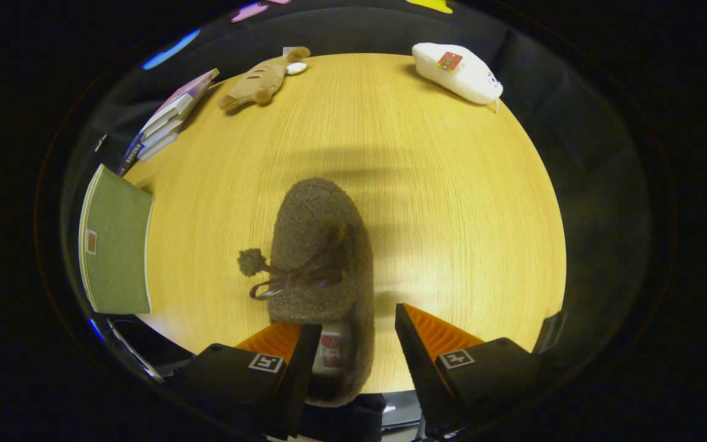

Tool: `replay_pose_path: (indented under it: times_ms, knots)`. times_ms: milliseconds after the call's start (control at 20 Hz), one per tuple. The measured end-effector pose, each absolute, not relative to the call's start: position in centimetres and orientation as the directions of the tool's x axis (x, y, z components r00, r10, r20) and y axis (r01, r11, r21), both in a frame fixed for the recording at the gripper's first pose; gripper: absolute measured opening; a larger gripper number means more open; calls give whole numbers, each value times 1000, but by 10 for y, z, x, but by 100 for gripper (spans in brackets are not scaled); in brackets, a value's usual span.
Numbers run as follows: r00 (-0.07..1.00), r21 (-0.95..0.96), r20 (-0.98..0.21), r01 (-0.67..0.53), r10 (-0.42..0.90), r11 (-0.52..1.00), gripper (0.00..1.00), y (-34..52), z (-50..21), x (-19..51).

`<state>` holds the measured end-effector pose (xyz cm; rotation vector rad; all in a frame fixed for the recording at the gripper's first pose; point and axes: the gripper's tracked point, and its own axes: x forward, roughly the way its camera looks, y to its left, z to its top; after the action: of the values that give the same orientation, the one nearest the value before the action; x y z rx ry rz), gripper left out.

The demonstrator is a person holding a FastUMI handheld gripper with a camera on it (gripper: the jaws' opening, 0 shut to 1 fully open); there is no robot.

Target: Open the storage box then place both shoes into the box .Put the left shoe in first, then the right shoe, with the right side of both shoes facing outward in a uniform manner.

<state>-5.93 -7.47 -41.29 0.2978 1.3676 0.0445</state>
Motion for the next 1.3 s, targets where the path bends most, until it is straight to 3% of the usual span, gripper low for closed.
replay_pose_path:
  times_ms: [150,200,250,600,1300]
  knots:
    - [172,206,-968,117,185,972,37,-76,-423,-61]
    - [180,200,-968,137,174,970,28,-81,-423,-61]
    - [187,207,-966,158,177,965,9,-81,-422,-60]
    - [250,296,-938,219,240,930,6,-67,-382,-56]
    - [437,474,-814,120,382,872,6,49,-210,2]
